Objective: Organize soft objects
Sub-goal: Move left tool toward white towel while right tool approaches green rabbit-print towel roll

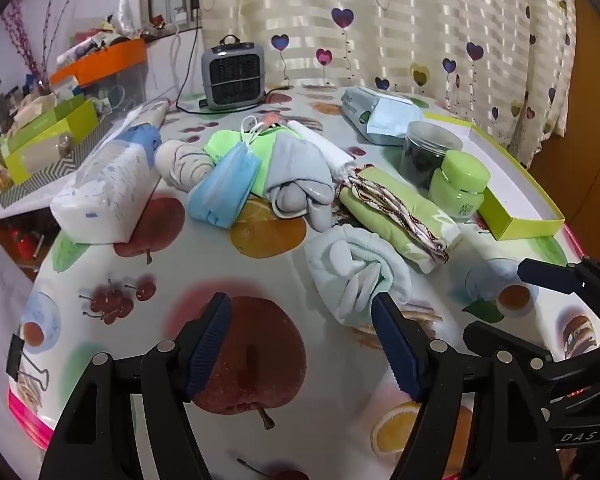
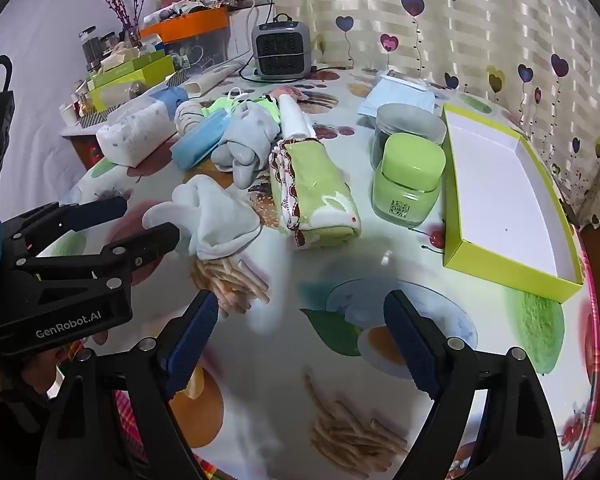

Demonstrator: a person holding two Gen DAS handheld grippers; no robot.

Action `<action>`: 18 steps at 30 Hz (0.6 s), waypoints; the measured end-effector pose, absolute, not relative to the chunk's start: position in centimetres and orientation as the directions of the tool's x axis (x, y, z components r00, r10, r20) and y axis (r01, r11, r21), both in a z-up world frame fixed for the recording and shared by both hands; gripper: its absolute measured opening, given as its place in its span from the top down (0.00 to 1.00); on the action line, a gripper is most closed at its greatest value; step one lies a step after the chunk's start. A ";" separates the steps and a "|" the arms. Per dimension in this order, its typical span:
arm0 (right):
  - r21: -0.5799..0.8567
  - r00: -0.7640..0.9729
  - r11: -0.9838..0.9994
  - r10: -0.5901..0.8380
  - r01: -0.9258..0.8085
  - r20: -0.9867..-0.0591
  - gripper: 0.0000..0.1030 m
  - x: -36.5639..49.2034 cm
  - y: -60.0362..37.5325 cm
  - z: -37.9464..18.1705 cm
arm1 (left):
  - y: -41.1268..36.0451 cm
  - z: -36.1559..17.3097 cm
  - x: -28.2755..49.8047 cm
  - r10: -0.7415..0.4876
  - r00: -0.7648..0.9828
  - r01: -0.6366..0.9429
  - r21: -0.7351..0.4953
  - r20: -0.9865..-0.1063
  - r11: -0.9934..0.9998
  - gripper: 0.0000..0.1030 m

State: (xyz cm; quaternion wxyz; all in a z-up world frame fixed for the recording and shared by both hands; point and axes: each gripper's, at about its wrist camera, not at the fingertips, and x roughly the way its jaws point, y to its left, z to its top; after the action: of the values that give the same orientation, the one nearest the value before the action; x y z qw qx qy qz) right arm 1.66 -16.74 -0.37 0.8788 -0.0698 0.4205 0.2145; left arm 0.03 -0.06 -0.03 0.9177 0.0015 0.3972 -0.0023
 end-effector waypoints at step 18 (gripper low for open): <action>0.047 0.562 0.898 0.313 -0.436 -0.766 0.17 1.8 -16.4 -0.3 | 0.7 -1.1 0.2 0.006 0.652 -0.012 -0.003 -0.758 1.000 0.29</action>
State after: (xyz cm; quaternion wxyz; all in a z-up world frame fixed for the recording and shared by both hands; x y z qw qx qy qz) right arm 1.83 -16.38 -0.34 0.8806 -0.0740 0.4168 0.2128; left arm 0.16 0.68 -1.11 0.9089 -0.0037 0.4169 0.0048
